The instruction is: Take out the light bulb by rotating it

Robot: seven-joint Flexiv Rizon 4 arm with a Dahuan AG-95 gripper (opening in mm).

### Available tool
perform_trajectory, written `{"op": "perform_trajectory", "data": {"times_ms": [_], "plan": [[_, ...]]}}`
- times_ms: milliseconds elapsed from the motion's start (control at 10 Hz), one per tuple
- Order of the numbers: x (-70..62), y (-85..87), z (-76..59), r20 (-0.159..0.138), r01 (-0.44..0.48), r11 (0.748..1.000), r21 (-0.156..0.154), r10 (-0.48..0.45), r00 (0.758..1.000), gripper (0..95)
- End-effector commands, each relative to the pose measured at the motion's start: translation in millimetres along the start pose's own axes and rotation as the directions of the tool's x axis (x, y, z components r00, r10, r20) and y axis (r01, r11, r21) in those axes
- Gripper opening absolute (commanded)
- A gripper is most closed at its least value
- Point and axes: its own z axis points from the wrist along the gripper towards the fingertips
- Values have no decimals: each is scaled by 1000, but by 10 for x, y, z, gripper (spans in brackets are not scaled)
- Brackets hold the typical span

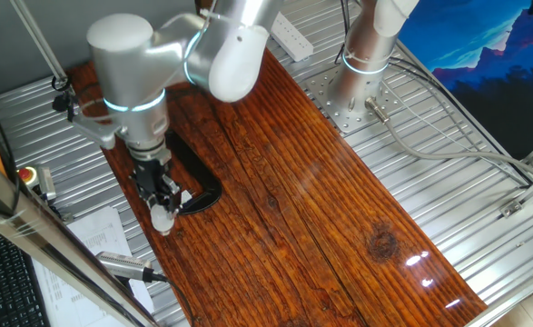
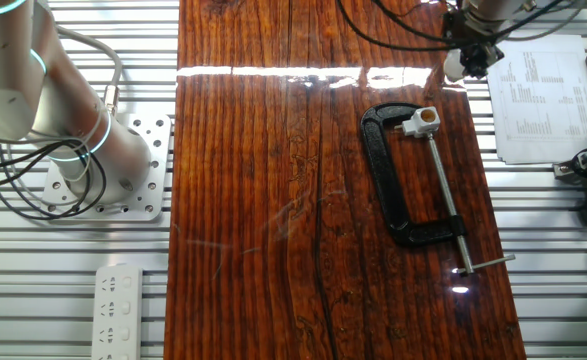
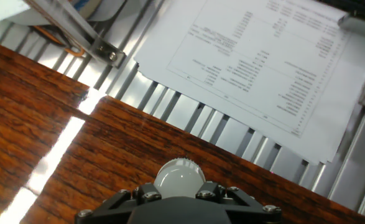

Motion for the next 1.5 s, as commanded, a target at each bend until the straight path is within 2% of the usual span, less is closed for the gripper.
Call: {"op": "perform_trajectory", "data": {"times_ms": [100,200,400,600,900,1500], "plan": [[-4,-44,107,7,-21,1000,0,21,1000,0],[1,-52,144,19,-23,1000,6,23,1000,190],[1,-66,229,27,-23,1000,21,22,999,190],[18,-85,338,63,-20,999,29,18,998,190],[-11,-76,339,70,-15,999,37,13,997,190],[4,-89,443,70,-18,999,47,15,997,190]]}}
